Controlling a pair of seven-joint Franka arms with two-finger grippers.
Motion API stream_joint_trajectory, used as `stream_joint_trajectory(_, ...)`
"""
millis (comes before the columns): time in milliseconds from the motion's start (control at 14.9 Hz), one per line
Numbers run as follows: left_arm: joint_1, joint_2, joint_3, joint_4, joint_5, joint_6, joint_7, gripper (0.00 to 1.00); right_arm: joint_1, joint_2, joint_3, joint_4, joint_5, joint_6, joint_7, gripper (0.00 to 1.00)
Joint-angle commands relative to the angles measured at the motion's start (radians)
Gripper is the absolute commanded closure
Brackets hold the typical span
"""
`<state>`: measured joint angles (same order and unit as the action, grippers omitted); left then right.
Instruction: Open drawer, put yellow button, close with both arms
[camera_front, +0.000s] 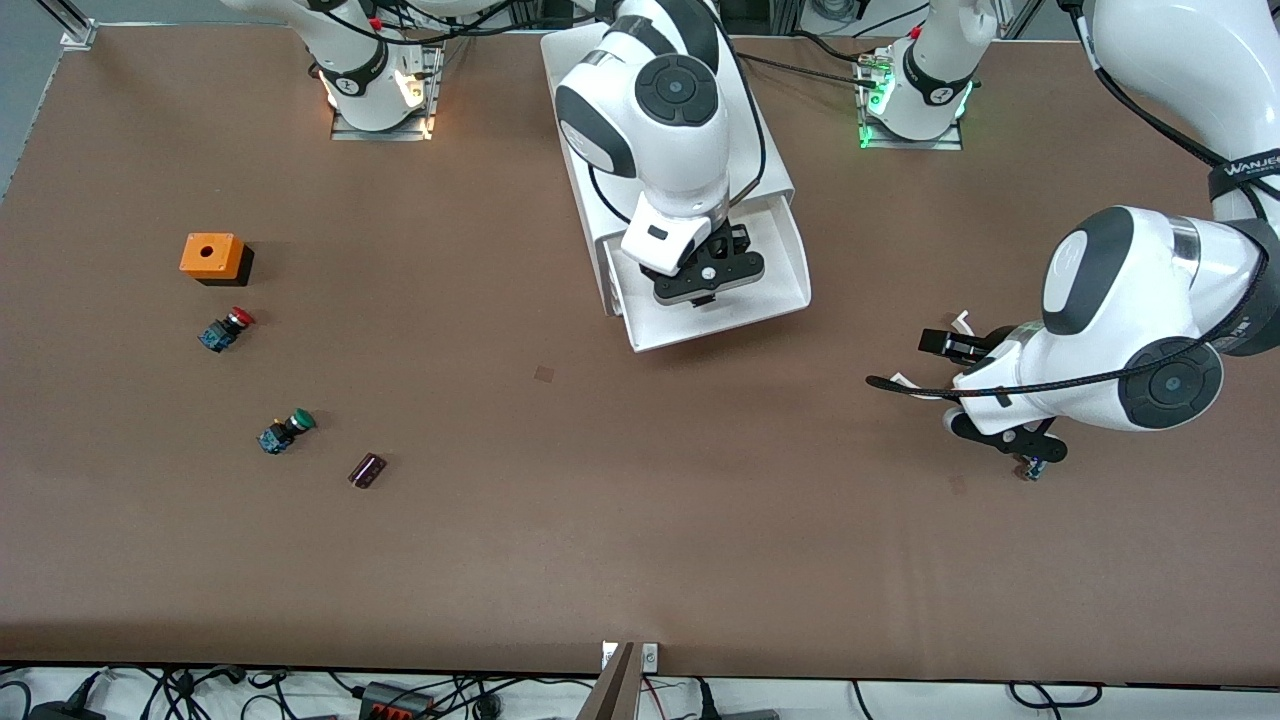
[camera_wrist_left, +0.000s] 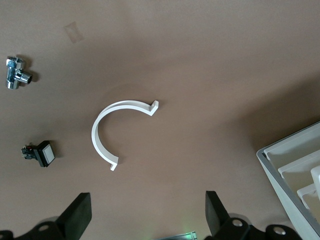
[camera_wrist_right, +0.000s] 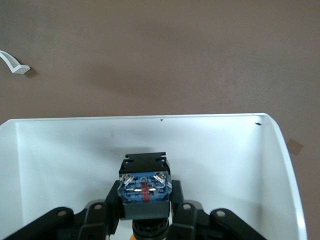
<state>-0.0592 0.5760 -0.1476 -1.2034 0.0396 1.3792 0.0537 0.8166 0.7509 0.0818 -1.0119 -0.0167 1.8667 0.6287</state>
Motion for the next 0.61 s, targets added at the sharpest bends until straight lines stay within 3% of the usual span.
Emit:
stream_joint_trajectory(0, 0.001, 0.005, -0.006, 0.01, 0.02, -0.006, -0.006, 0.0, 0.007, 0.021, -0.002, 0.032, 0.001, 0.002, 0.023, 1.0)
stream_joint_trajectory(269, 0.002, 0.004, -0.004, 0.01, 0.019, -0.006, -0.006, 0.0, 0.009, 0.035, -0.001, 0.032, 0.003, 0.002, 0.028, 1.0)
stream_joint_trajectory(337, 0.002, 0.004, -0.004, 0.01, 0.019, -0.006, -0.006, 0.0, 0.007, 0.036, -0.001, 0.032, 0.003, 0.002, 0.029, 0.83)
stream_joint_trajectory(404, 0.001, 0.004, -0.006, 0.01, 0.019, -0.006, -0.006, 0.0, 0.007, 0.036, -0.002, 0.032, 0.003, 0.003, 0.032, 0.01)
stream_joint_trajectory(538, 0.001, 0.004, -0.006, 0.01, 0.02, -0.003, -0.006, 0.0, 0.007, 0.033, -0.002, 0.033, 0.003, 0.003, 0.057, 0.0)
